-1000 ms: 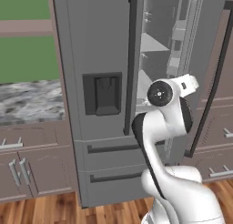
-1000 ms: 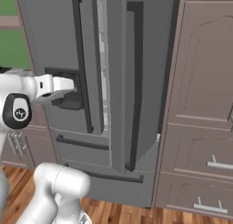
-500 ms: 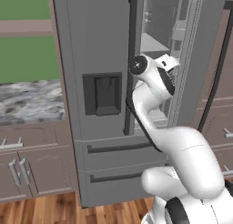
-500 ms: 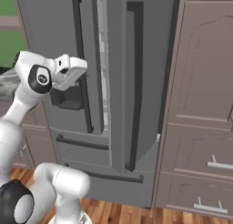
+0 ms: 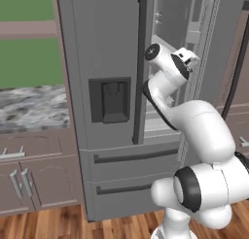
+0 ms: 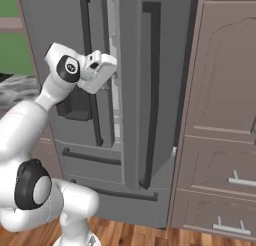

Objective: Open the fridge, grab two sodas, and place both sodas inside the bowl with ice on the dining counter.

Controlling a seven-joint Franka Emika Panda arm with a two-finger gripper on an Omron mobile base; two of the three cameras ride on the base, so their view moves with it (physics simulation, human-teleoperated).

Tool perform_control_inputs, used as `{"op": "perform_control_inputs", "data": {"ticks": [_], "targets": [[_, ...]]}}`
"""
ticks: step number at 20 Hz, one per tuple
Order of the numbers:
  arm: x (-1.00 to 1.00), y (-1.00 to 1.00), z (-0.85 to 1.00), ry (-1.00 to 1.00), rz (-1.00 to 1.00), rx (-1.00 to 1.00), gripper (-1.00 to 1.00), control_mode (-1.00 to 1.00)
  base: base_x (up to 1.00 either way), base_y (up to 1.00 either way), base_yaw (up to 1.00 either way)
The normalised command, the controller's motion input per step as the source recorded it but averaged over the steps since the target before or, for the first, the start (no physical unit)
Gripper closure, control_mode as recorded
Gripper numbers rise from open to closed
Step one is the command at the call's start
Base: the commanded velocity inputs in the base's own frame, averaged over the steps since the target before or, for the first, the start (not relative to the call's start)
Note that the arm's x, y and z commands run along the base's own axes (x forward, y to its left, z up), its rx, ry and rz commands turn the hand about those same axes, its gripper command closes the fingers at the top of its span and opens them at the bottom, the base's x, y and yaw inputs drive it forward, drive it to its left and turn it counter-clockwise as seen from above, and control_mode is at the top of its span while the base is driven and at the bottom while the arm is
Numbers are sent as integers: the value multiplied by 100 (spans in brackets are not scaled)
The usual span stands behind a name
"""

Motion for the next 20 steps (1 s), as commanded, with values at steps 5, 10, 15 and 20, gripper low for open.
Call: {"op": "perform_control_inputs", "data": {"ticks": [5, 10, 15, 20], "targets": [[-1, -100, -10, 10, -17, 0, -100, -100, 0, 0, 0], [1, -100, -7, 13, -16, 0, -100, -100, 0, 0, 0], [2, -100, -14, 9, -11, 0, -100, -100, 0, 0, 0], [4, -100, -12, 2, -5, 0, -100, -100, 0, 0, 0]]}}
